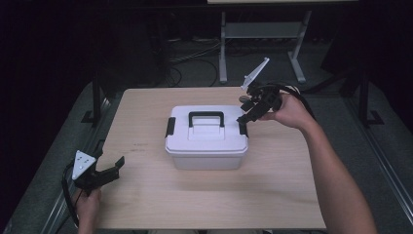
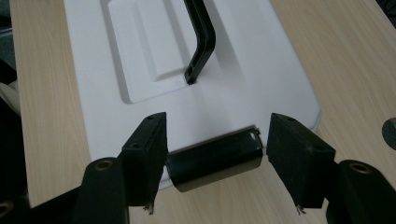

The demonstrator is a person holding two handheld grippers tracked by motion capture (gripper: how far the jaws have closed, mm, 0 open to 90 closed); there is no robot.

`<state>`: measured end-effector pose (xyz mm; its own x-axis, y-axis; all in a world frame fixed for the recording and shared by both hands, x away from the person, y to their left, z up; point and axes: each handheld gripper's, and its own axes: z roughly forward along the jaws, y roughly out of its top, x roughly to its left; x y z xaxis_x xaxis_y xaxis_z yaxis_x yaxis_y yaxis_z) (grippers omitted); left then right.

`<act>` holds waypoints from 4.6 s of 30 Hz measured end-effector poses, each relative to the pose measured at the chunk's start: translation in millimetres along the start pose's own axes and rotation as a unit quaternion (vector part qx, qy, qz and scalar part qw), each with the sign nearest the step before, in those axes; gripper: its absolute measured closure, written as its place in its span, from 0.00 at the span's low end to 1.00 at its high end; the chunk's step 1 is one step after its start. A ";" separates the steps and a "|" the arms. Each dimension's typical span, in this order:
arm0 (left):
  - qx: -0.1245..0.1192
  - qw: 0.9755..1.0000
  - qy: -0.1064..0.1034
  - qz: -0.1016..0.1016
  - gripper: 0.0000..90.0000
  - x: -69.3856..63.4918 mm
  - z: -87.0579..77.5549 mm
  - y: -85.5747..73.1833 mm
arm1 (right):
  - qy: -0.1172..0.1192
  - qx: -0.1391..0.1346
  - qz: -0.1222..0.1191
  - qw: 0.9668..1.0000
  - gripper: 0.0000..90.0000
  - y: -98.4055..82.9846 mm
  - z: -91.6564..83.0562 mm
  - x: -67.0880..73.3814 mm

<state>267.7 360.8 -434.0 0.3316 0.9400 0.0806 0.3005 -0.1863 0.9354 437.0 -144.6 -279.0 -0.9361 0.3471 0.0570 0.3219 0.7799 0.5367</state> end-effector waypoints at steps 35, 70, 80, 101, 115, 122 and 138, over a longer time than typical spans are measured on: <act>0.004 1.000 -0.003 0.006 0.16 -2.9 1.2 0.2 | -0.010 -0.002 0.038 0.999 0.38 -41.0 -9.1 2.0; 0.003 1.000 -0.006 0.010 0.16 -7.6 1.3 1.5 | -0.013 0.004 0.063 0.998 0.36 -78.7 -3.7 10.7; 0.004 1.000 -0.007 0.015 0.16 -9.7 2.2 1.5 | -0.009 0.000 0.074 0.997 0.36 -92.6 1.6 12.9; 0.004 1.000 -0.007 0.015 0.16 -10.2 2.5 1.4 | -0.005 -0.005 0.094 0.996 0.35 -120.3 8.8 16.7; 0.008 1.000 -0.008 0.018 0.16 -11.5 3.4 1.7 | 0.002 -0.006 0.110 0.994 0.35 -142.4 14.0 23.4; 0.008 1.000 -0.010 0.019 0.16 -12.0 4.0 1.7 | 0.003 -0.005 0.114 0.993 0.34 -152.6 15.7 27.9; 0.007 1.000 -0.010 0.020 0.16 -12.7 3.8 2.0 | 0.006 -0.015 0.136 0.991 0.34 -180.3 23.3 36.2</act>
<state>267.5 347.4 -434.4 0.3618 0.9257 0.1107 0.2986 -0.2275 0.9269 348.4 -260.6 -393.3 -0.8173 0.5353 0.2134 0.5579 0.6426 0.5252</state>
